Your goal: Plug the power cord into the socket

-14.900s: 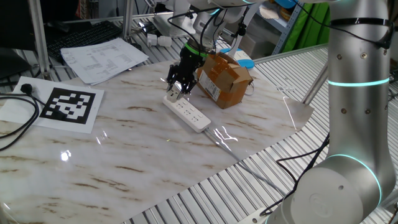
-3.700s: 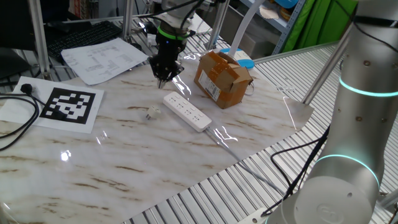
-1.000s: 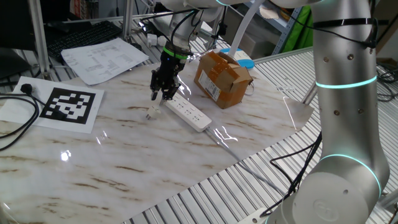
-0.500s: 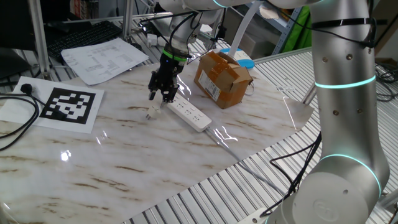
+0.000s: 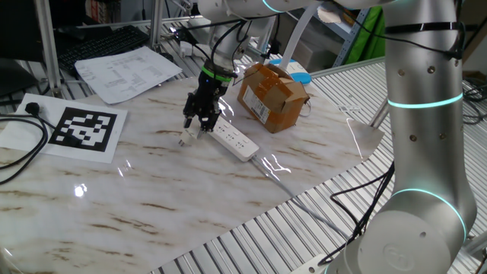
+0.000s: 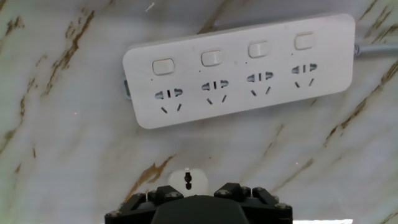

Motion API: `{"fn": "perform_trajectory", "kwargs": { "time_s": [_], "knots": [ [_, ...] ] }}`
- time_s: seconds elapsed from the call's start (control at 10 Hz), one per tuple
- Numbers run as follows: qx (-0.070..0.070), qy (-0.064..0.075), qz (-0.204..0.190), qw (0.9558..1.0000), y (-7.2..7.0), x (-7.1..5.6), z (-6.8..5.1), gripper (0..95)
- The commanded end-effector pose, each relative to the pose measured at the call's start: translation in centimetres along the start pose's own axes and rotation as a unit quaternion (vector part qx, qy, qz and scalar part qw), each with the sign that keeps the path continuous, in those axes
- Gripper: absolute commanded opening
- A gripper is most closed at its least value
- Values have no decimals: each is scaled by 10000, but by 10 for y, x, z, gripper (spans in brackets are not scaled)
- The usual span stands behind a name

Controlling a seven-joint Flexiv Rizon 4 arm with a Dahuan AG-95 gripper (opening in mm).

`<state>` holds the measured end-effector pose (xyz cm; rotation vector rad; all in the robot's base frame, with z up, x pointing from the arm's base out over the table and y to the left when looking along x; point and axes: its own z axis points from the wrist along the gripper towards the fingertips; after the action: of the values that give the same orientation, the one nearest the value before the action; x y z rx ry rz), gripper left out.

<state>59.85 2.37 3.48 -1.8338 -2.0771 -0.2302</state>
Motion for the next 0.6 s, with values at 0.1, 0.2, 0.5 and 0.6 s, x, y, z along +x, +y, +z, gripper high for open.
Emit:
{"fn": "perform_trajectory", "kwargs": {
  "time_s": [0.1,0.2,0.5,0.6],
  "knots": [
    [-21,126,39,9999,2,-1,2,570],
    [-33,158,61,9999,2,-1,2,570],
    [-79,224,124,9996,2,0,6,570],
    [-83,233,136,9996,2,0,6,570]
  ]
}}
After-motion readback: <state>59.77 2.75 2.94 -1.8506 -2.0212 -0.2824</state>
